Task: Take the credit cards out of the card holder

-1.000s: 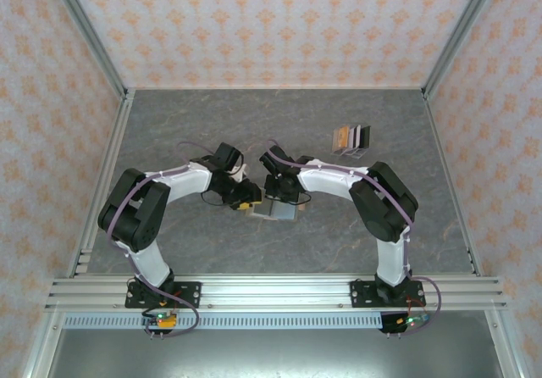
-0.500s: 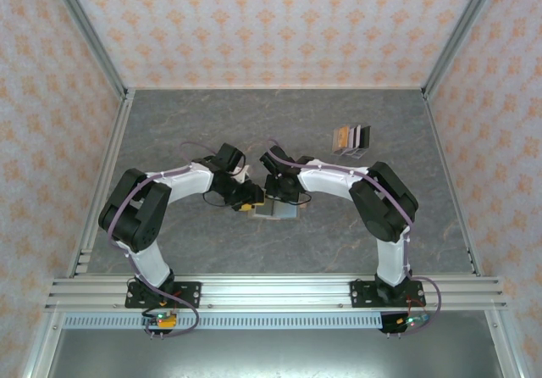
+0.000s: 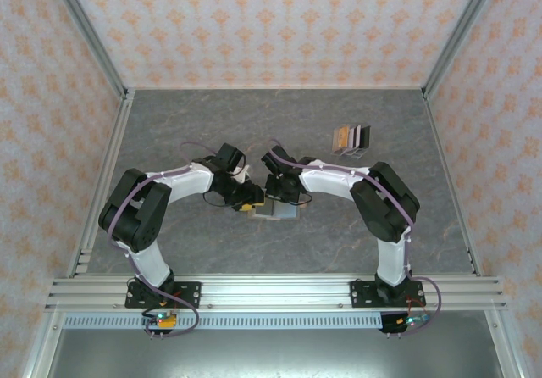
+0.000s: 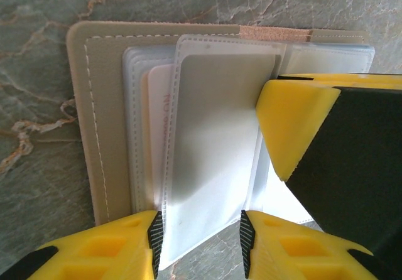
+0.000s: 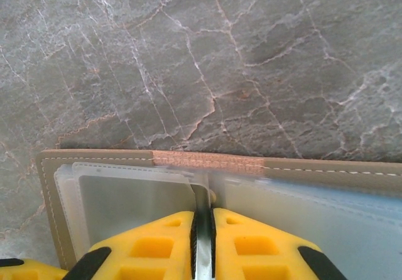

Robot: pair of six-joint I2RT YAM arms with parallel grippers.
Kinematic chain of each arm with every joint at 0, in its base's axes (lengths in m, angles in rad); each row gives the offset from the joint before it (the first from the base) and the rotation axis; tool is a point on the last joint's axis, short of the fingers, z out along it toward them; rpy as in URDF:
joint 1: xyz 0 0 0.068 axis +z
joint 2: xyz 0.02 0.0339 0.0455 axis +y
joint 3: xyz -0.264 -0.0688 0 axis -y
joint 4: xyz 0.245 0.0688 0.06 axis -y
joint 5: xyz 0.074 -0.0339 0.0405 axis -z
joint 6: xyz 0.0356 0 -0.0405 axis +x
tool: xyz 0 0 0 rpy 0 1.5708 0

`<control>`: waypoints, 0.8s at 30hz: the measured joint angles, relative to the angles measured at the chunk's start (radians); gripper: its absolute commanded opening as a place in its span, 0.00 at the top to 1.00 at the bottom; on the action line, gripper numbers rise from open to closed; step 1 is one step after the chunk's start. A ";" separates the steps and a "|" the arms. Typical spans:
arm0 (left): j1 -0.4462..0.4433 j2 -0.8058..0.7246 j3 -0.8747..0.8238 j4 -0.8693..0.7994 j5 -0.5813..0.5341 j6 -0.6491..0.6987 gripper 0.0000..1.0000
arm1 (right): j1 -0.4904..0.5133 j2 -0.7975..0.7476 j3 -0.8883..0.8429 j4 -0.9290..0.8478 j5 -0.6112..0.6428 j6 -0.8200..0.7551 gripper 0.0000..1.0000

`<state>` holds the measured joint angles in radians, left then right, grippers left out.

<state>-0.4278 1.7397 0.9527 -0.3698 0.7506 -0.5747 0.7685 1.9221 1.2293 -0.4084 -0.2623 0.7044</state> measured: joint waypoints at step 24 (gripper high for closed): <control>-0.064 -0.021 0.000 -0.016 -0.106 -0.001 0.56 | -0.005 -0.002 -0.010 0.020 -0.006 0.014 0.87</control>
<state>-0.4915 1.7191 0.9524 -0.3862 0.6449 -0.5755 0.7631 1.9202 1.2190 -0.3885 -0.2687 0.7185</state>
